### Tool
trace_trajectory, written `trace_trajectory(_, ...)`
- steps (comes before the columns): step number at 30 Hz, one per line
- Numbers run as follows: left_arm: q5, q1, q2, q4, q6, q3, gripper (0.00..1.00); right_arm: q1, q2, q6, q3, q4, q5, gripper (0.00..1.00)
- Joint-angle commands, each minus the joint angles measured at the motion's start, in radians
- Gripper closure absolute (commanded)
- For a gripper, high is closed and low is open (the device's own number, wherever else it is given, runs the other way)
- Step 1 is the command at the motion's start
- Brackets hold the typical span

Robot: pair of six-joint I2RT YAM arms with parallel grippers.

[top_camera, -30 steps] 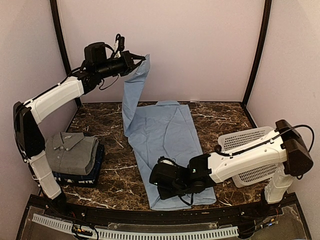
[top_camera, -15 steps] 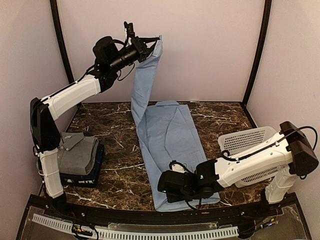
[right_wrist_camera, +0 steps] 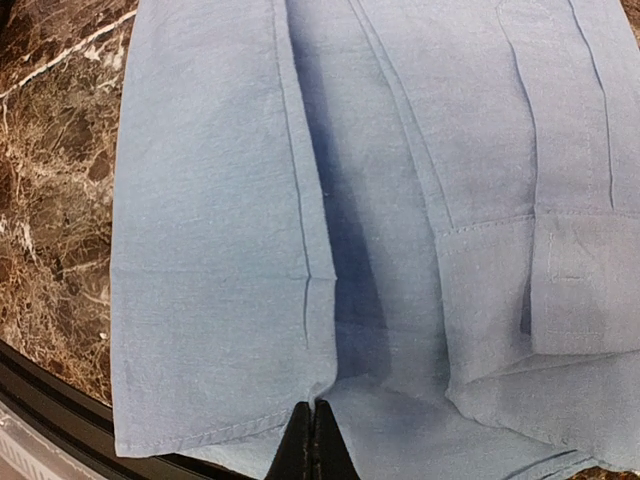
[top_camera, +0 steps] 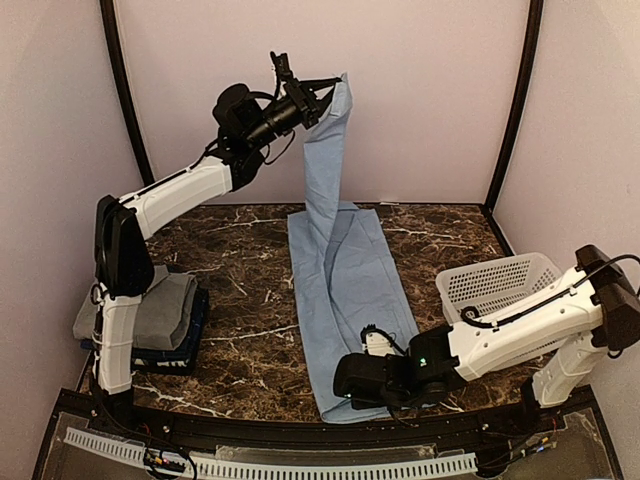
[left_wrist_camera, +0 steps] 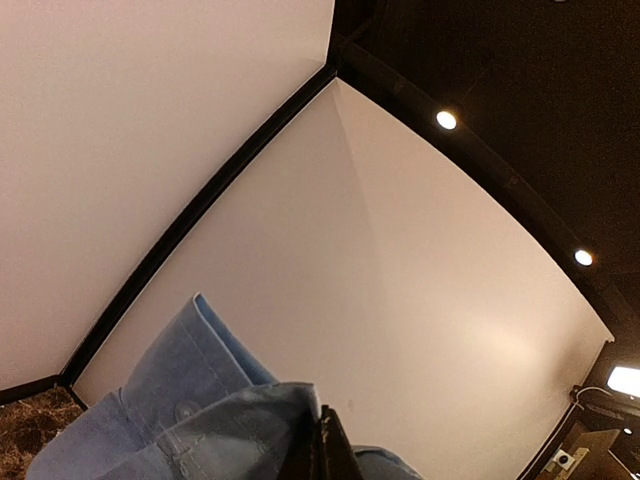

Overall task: Fold and stack the long sleeve shirts
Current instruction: Fold the 1/3-folded shirt at the center of the board.

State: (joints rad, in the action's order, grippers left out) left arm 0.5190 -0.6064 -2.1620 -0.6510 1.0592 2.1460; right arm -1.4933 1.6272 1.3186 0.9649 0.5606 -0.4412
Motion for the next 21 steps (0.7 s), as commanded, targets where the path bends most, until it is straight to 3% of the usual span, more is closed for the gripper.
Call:
trace_trajectory(1,0.026,-0.018,-0.037,-0.067,0.031,0.027,1.0,-0.039,-0.008,0.062,-0.008,0.032,-0.036,1.0)
trace_trajectory(21,0.049,-0.023,-0.076,-0.043,0.018,0.093,1.0,-0.069,0.01,0.11,-0.016,0.052,-0.033,1.0)
